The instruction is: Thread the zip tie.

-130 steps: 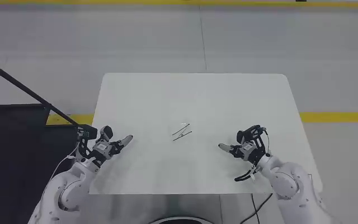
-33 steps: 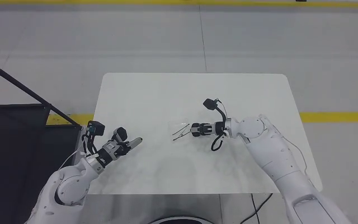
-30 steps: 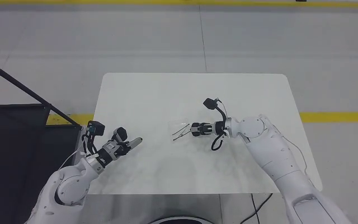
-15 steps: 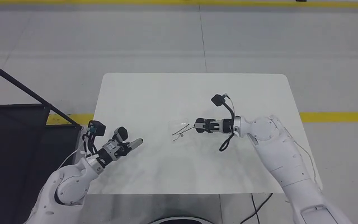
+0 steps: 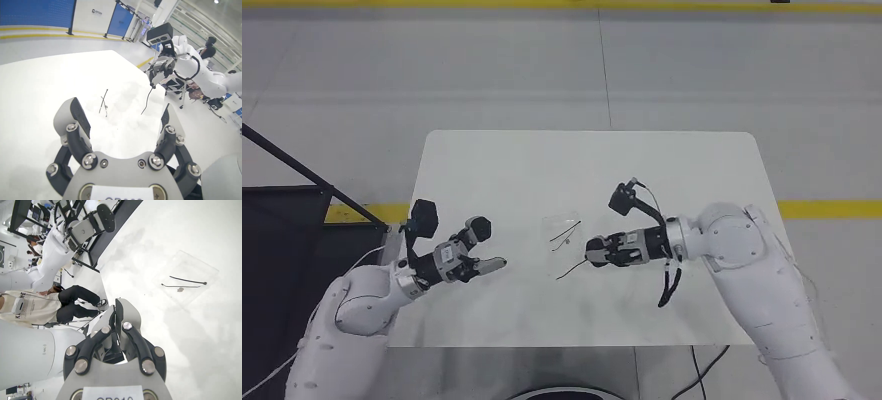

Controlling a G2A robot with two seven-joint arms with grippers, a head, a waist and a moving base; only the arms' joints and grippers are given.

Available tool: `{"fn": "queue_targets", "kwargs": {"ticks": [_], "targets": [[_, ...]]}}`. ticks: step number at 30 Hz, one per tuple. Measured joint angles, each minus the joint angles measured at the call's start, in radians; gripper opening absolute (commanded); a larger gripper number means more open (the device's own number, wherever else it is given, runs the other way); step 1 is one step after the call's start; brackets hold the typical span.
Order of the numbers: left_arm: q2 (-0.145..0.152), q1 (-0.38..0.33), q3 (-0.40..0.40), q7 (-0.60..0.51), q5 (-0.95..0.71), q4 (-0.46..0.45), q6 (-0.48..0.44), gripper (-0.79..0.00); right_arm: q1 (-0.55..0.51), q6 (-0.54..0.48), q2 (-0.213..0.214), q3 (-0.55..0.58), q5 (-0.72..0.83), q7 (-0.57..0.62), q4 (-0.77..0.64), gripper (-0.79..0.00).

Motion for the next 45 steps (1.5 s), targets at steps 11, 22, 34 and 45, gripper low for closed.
{"fn": "queue_targets", "kwargs": {"ticks": [11,22,34,45], "targets": [[0.012,-0.027,0.018,-0.053,-0.042,0.030,-0.040,0.000,0.005,-0.018,0.005,-0.035,-0.031,-0.010,-0.023,-0.785],[0.028,-0.037,0.140,-0.103,-0.006,-0.046,-0.040,0.000,0.007,0.011,0.001,-0.086,-0.073,-0.032,-0.086,-0.785],[0.084,-0.086,0.251,-0.065,-0.070,0.003,-0.040,-0.302,0.110,0.027,-0.019,-0.184,-0.004,-0.026,-0.036,-0.785],[0.136,-0.102,0.324,0.007,-0.045,0.000,-0.040,-0.400,0.166,0.037,-0.030,-0.238,0.026,-0.023,0.010,-0.785]]}}
